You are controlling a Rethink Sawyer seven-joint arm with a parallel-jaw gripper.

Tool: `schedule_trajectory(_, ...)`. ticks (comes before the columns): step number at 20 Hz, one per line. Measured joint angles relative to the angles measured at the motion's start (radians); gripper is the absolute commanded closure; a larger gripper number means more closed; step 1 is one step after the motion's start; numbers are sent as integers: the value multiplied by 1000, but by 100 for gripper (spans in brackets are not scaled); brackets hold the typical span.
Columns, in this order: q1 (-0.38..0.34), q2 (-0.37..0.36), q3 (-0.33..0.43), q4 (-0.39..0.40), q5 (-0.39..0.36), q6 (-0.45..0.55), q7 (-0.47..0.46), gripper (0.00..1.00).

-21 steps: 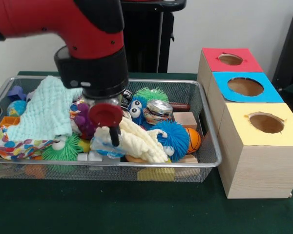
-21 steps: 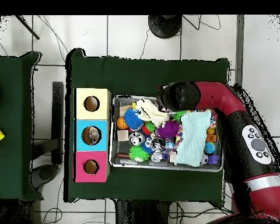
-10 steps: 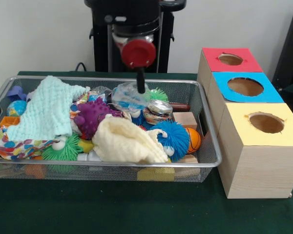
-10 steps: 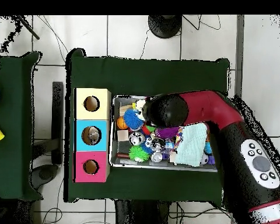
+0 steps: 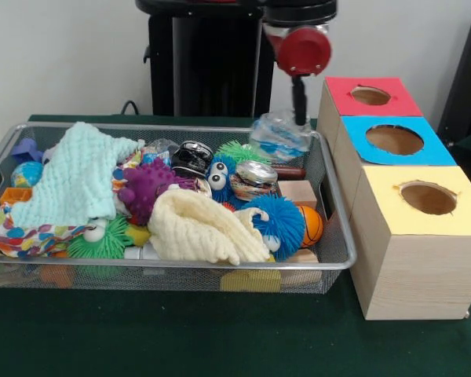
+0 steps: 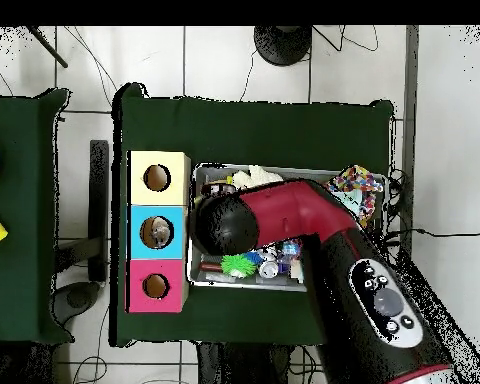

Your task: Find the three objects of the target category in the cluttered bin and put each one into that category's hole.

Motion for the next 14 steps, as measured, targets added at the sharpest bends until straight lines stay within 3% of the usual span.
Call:
schedule_trajectory(2,54,-4,-22,36,28,-83,67,100)
schedule_trajectory(7,116,-12,-49,75,67,-150,142,100)
schedule_trajectory(14,171,-65,-83,121,134,-154,193,100)
